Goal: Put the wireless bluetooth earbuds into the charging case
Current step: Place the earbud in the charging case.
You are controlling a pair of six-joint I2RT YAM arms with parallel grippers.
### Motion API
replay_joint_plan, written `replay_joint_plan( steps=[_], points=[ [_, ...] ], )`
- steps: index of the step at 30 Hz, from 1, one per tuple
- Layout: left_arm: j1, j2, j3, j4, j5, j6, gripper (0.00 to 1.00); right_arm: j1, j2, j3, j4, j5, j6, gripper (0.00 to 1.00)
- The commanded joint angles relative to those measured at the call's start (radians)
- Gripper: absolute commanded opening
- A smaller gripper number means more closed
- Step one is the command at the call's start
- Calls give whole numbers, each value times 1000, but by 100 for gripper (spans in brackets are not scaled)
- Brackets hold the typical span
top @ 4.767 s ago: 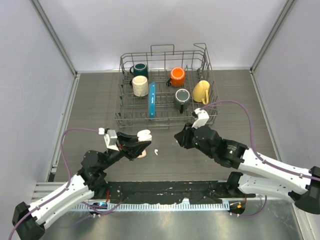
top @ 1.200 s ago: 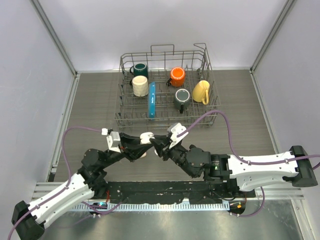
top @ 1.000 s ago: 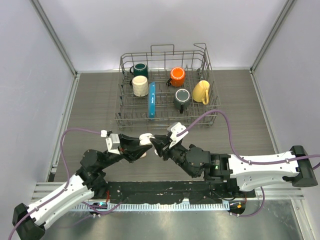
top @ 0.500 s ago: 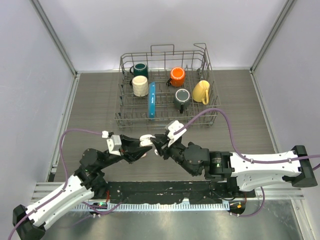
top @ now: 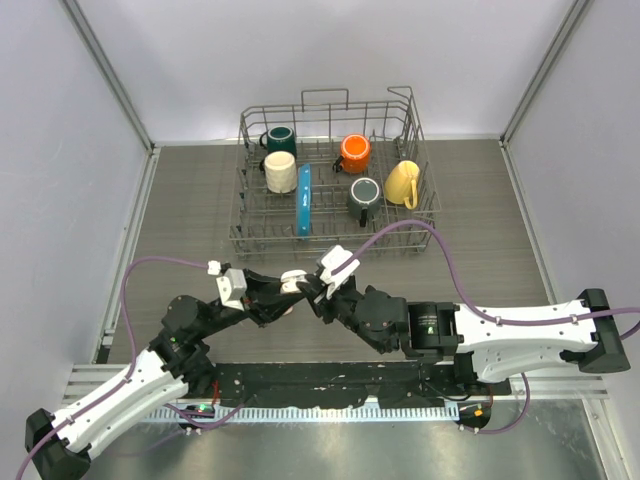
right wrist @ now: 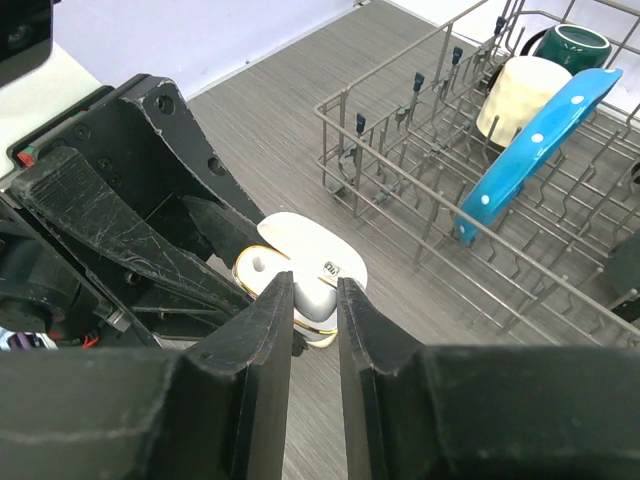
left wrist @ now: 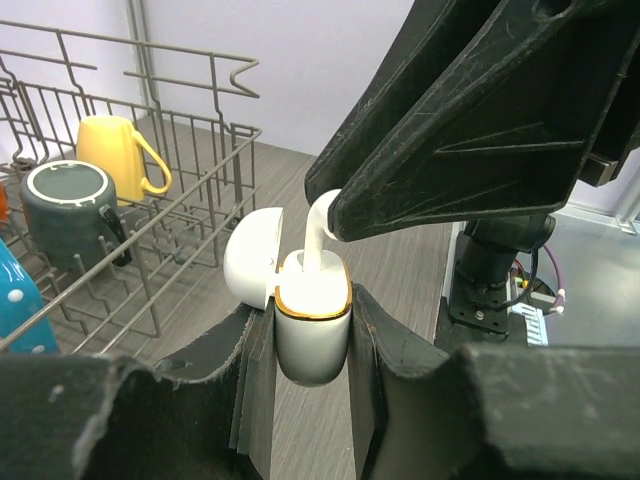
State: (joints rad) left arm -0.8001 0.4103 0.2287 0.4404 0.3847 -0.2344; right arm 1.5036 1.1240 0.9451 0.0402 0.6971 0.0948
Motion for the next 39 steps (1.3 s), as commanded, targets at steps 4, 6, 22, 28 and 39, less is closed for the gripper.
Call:
replay_joint_plan(
  steps=[4,6,22,28,39],
  points=[
    [2,-13,38,18,0,1,0,3,-13,61,-22,30,-49,1],
    [1,-11,40,15,0,1,0,3,-12,64,-25,31,-56,1],
    [1,-13,43,17,-3,3,0,6,17,100,-105,-1,-58,1],
    [1,-2,43,32,-6,-6,0,12,39,107,-115,-10,-47,1],
    [1,-5,41,37,-24,-8,0,24,68,138,-177,5,-61,1]
  ],
)
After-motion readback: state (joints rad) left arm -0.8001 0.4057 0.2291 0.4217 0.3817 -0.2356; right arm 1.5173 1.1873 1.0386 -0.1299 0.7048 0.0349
